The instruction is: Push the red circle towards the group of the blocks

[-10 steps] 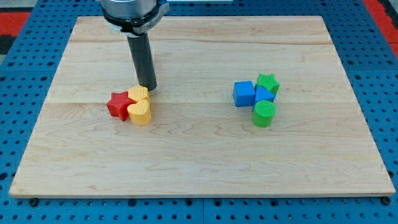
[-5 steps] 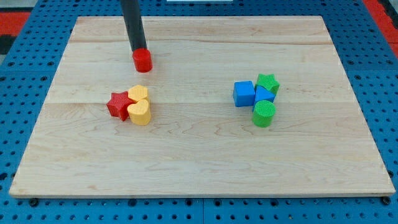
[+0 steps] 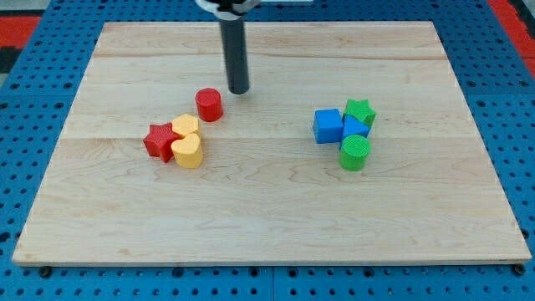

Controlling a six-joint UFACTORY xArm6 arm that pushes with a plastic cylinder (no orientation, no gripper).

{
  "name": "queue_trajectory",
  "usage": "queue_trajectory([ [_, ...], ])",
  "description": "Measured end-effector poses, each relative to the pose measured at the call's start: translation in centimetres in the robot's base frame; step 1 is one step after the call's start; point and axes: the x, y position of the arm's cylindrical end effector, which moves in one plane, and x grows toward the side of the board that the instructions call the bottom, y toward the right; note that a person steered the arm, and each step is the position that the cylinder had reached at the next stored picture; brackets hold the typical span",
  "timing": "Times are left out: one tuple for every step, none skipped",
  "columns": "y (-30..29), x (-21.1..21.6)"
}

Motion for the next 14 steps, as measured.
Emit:
queue_trajectory([
  [0.2, 0.9],
  [-0.1, 2.7],
  [-1.6, 3.4],
  [-4.6, 3.3],
  [-6.5, 3.0],
  [-6.7, 0.9],
  [-8.2, -1.3],
  [-9.4, -0.8],
  [-9.4, 0.3],
  [-10.2, 0.8],
  [-11.0, 1.4],
  [-11.1, 2.4],
  [-11.1, 3.4],
  [-11.1, 4.0],
])
